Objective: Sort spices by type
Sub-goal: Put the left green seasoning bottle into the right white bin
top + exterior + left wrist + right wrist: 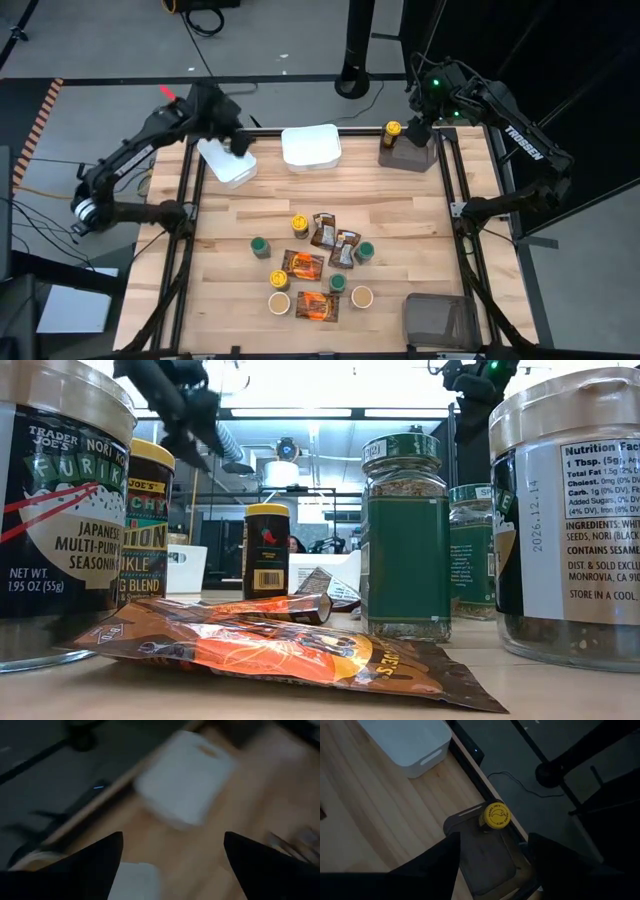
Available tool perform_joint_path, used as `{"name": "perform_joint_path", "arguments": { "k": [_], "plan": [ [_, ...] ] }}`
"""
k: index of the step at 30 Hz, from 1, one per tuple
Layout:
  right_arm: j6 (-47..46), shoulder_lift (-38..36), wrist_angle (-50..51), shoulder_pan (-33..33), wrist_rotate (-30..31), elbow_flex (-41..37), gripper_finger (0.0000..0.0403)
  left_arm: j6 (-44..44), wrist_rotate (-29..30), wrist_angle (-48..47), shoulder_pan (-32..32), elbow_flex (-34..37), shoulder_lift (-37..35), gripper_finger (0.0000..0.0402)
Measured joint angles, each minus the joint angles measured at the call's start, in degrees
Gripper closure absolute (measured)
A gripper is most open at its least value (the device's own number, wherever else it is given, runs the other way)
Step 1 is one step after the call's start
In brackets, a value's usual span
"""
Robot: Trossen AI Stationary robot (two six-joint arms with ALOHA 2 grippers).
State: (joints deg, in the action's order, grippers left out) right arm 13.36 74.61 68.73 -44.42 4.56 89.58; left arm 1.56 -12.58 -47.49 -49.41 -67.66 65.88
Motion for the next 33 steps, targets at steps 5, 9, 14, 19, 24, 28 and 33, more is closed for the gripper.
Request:
{"name": "perform_joint_path", "arguments": {
  "k": [5,9,14,19,24,28,33],
  "plan": [
    [-0.2,0.0,0.0,0.0,0.0,0.0,0.0161,-1.6,-1.9,-5.8,11.5,0.0,-3.1,0.0049],
    [-0.3,0.0,-0.1,0.0,0.0,0.0,0.0162,-4.6,-1.1,-9.8,21.7,0.0,-3.5,0.0049],
    [-1.6,0.0,-0.1,0.0,-0.4,0.0,0.016,-6.4,4.2,-11.2,34.2,0.0,-3.4,0.0049],
    [-1.9,0.0,0.6,0.0,-0.4,0.0,0.0162,-11.9,12.9,-13.0,43.8,0.0,-3.3,0.0049],
    [-2.7,0.0,0.5,0.0,-0.4,0.0,0.0161,-15.1,17.7,-14.4,51.0,1.2,-2.9,0.0049],
    [-2.7,0.0,0.5,0.0,-0.4,0.0,0.0162,-16.9,19.5,-12.0,55.5,4.2,-2.9,0.0049],
    [-2.7,0.0,0.5,0.0,-0.3,0.0,0.016,-21.3,20.9,-7.3,60.4,9.2,-2.8,0.0049]
  ]
}}
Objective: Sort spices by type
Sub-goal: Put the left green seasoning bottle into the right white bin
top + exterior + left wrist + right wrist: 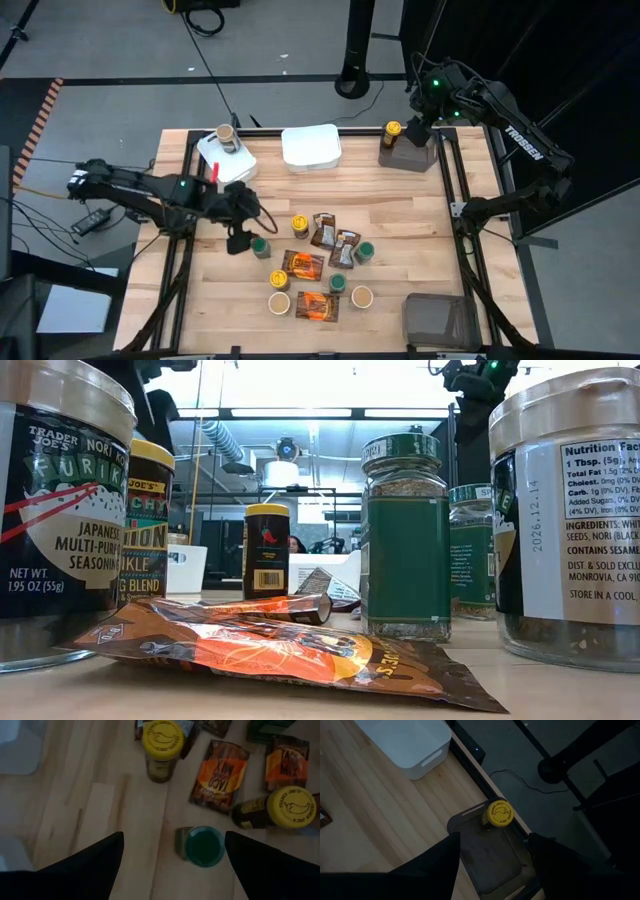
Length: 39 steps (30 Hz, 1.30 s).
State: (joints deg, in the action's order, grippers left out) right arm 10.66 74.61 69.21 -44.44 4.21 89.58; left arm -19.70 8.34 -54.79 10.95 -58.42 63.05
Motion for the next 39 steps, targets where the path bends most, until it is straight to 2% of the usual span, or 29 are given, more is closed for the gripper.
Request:
{"name": "perform_joint_path", "arguments": {
  "k": [9,16,29,34,39],
  "plan": [
    [-0.6,0.0,0.0,0.0,-1.5,0.0,0.016,-8.3,2.7,7.9,7.6,8.5,0.0,0.0049],
    [-0.6,0.0,0.0,0.0,-2.6,0.0,0.0161,-13.3,6.7,12.4,12.2,12.2,0.4,0.0049],
    [-0.6,0.0,0.0,0.0,-2.6,0.0,0.016,-10.7,8.1,17.4,15.4,12.8,8.5,0.005],
    [-0.6,0.0,0.0,0.0,-2.6,0.0,0.0162,-10.5,8.2,17.1,15.4,12.8,9.0,0.0075],
    [-0.6,0.0,-0.1,0.0,-2.6,0.0,0.016,-10.3,8.7,15.5,15.4,12.8,9.0,0.0122]
  ]
}}
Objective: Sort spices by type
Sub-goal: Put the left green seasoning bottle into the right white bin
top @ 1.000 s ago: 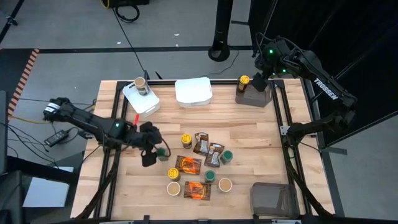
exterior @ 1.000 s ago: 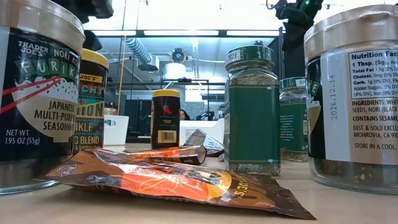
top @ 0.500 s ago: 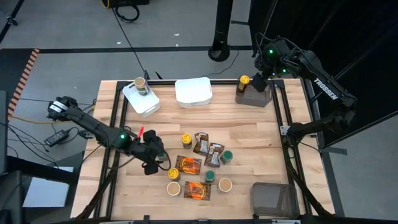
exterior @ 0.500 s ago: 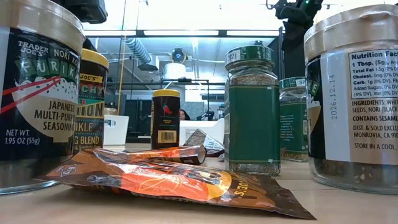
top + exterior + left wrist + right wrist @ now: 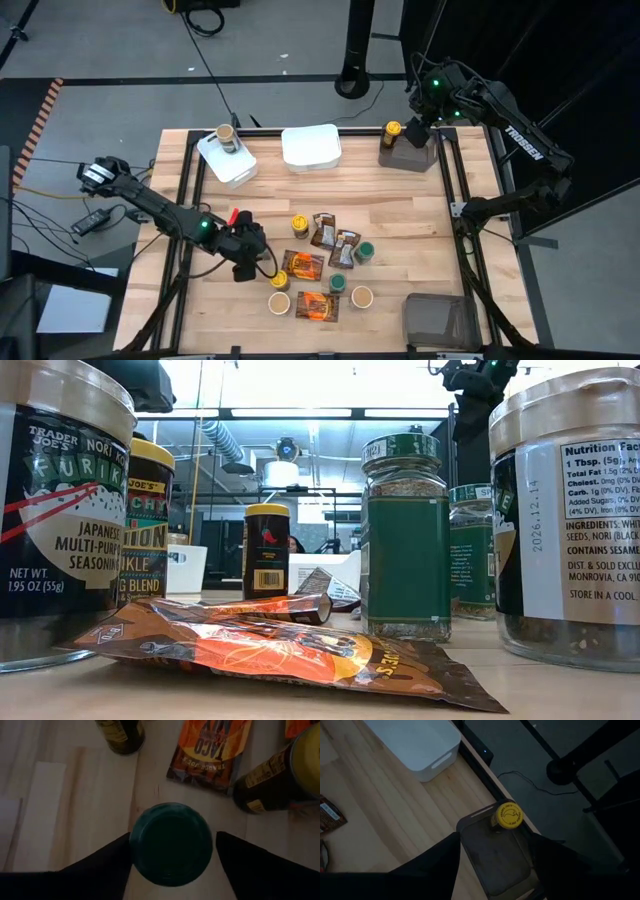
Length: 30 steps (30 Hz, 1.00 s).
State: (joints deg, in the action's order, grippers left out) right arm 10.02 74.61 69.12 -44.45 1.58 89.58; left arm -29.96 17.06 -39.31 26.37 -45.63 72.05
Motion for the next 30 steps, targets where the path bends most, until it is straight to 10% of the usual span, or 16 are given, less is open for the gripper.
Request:
{"name": "perform_joint_path", "arguments": {
  "k": [9,30],
  "plan": [
    [-1.3,0.0,-0.1,0.0,0.0,0.0,0.0161,3.0,0.3,0.2,-0.1,0.0,0.0,0.0197],
    [-1.3,0.0,-0.6,0.0,0.0,0.0,0.0164,6.9,-1.7,-3.7,-10.0,-1.0,-5.4,0.0207]
  ]
}}
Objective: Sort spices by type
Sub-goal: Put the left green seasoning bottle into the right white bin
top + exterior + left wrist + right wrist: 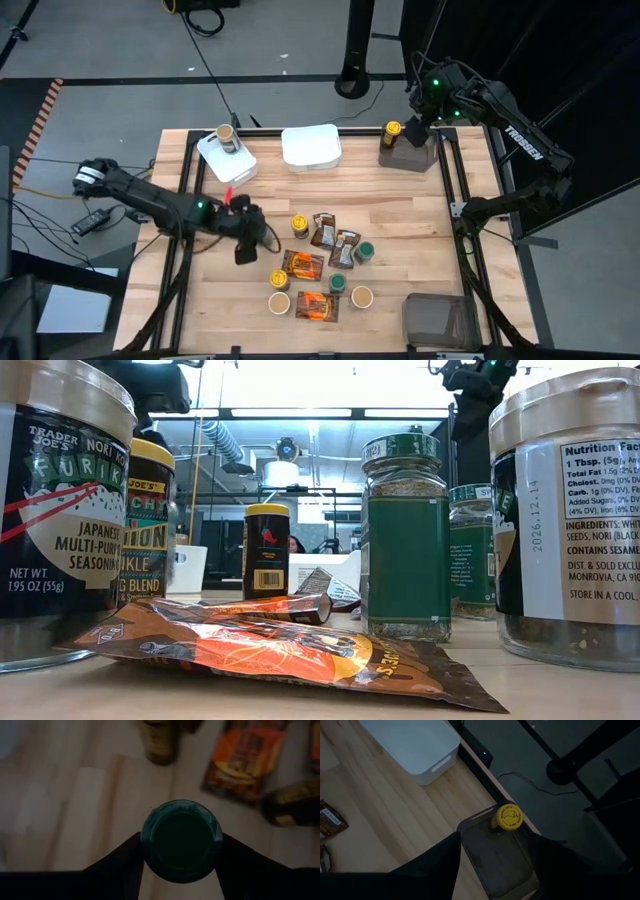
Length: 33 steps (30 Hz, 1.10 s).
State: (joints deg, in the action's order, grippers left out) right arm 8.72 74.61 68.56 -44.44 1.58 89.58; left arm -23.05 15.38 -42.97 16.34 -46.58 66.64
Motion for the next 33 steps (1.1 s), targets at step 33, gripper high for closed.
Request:
{"name": "perform_joint_path", "arguments": {
  "k": [33],
  "plan": [
    [-3.0,0.0,-6.4,0.0,0.0,0.0,0.0165,27.6,-8.3,6.2,-48.3,-31.9,22.2,0.0204]
  ]
}}
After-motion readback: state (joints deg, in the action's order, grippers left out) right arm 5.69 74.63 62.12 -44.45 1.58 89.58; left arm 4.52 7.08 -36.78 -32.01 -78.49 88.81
